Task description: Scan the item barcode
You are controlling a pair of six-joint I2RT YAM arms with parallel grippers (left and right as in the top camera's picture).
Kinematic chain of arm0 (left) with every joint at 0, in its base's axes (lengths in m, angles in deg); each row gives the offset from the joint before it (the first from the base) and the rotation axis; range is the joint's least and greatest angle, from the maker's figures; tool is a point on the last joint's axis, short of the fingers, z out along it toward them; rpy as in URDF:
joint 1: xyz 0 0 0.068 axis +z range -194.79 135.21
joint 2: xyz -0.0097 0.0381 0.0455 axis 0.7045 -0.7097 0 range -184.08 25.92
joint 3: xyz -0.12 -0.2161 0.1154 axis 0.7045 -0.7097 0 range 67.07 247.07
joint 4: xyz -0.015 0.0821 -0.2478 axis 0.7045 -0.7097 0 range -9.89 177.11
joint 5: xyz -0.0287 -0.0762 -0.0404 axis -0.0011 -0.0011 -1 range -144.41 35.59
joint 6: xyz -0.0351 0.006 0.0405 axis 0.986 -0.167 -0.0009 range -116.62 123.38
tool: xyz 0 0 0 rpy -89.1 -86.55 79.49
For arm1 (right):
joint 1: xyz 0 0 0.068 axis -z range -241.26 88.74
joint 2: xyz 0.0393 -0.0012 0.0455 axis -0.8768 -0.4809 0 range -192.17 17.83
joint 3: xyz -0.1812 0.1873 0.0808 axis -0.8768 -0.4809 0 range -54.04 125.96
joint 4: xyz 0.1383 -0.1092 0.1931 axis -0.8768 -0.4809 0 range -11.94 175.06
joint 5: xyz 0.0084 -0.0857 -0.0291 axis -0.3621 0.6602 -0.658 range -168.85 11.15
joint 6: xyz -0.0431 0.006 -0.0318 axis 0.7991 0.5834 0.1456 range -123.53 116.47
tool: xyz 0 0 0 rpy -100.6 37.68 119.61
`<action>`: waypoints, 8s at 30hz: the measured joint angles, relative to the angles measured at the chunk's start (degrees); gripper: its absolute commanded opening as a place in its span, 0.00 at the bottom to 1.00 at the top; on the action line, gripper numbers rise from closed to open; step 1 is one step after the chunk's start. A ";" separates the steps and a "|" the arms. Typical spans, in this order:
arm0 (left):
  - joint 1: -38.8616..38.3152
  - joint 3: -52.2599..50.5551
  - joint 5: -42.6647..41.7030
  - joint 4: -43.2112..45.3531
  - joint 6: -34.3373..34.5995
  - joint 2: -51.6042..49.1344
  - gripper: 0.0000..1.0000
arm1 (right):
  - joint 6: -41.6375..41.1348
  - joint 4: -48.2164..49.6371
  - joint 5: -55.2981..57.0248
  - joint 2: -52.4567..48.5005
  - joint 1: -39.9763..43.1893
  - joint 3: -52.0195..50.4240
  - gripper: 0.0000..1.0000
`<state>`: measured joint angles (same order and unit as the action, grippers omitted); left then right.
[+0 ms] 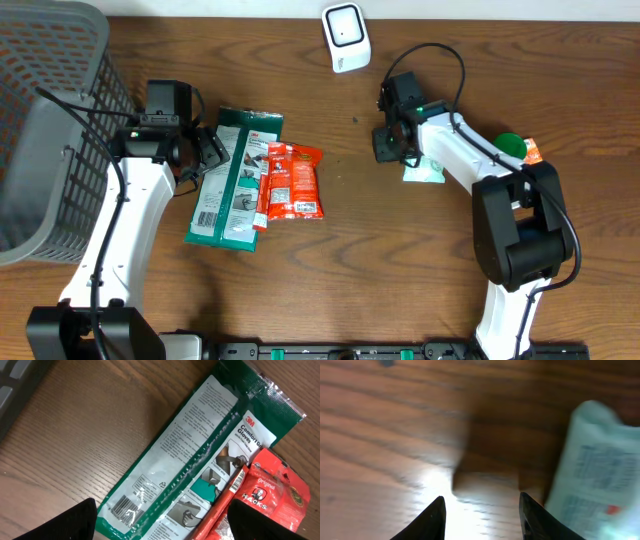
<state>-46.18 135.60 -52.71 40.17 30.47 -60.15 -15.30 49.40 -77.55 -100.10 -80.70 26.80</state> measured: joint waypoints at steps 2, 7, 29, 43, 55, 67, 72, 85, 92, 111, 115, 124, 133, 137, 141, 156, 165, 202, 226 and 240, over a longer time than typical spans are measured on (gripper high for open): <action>0.00 0.00 0.00 0.02 0.00 0.00 0.84 | -0.02 -0.04 2.69 0.00 -0.02 0.00 0.44; 0.00 0.00 0.00 0.02 0.00 0.00 0.84 | -0.02 -1.20 6.38 0.00 0.39 0.00 0.45; 0.00 0.00 0.00 0.00 0.00 0.00 0.84 | 5.22 -9.86 6.82 3.43 5.40 -0.02 0.50; 0.00 0.00 0.00 0.02 0.00 0.00 0.84 | 6.05 -14.80 -14.36 12.35 3.72 -0.98 0.79; 0.00 0.00 0.00 0.02 0.00 0.00 0.84 | 4.11 -6.51 -20.61 12.35 -2.58 -4.48 0.96; 0.00 0.00 0.00 0.00 0.00 0.00 0.84 | -1.25 0.07 -22.03 12.35 -11.19 -4.81 0.92; 0.00 0.00 0.00 0.00 0.00 0.00 0.84 | -3.13 5.33 -22.16 12.35 -12.81 -7.82 0.93; 0.00 0.00 0.00 0.02 0.00 0.00 0.84 | -4.00 15.87 -22.16 12.28 -13.09 -13.81 0.93; 0.00 0.00 0.00 0.00 0.00 0.00 0.84 | -4.15 16.57 -22.16 12.22 -13.09 -13.90 0.93; -0.31 -0.11 -2.95 -2.23 -0.11 0.00 0.07 | -4.33 16.33 -25.14 12.22 -12.46 -13.90 0.99; -3.23 -1.66 -6.01 -2.08 -0.74 0.00 0.07 | -4.33 15.78 -26.14 12.22 -10.71 -13.90 0.99; -11.80 -6.75 -7.85 4.46 -3.52 -0.09 0.07 | -1.20 13.90 -37.11 12.20 -4.96 -13.92 0.96; -16.02 -7.82 -8.87 10.58 -3.58 -6.49 0.07 | -0.79 12.76 -39.28 12.20 -2.43 -13.94 0.99; -17.20 -7.82 -9.05 13.18 -3.39 -11.21 0.07 | -0.96 12.79 -39.54 11.91 -2.51 -13.94 0.99; -17.70 -7.82 -9.35 14.62 -3.34 -15.02 0.07 | -1.20 13.57 -40.48 10.47 -2.54 -13.94 0.99; -18.38 -7.82 -12.31 15.72 -3.34 -15.80 0.08 | -1.84 23.04 -52.11 0.26 -2.49 -13.94 0.89; -19.30 -7.82 -12.39 20.90 -4.20 -16.74 0.08 | -1.79 25.29 -52.54 0.17 -2.38 -13.99 0.88; -22.49 -1.01 -20.15 28.79 -6.10 -21.00 0.09 | -0.57 12.35 -34.62 7.32 7.15 -14.19 0.96; -25.57 -0.22 -25.38 24.90 -3.50 -24.44 0.08 | -0.55 12.35 -34.25 7.32 7.15 -14.19 0.96; -25.57 -0.24 -23.06 32.39 -2.01 -20.72 0.08 | -0.57 12.26 -34.03 7.32 7.23 -14.19 0.96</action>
<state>-71.75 135.36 -75.77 72.56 28.46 -80.87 -15.87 61.66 -111.58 -92.78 -73.46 12.61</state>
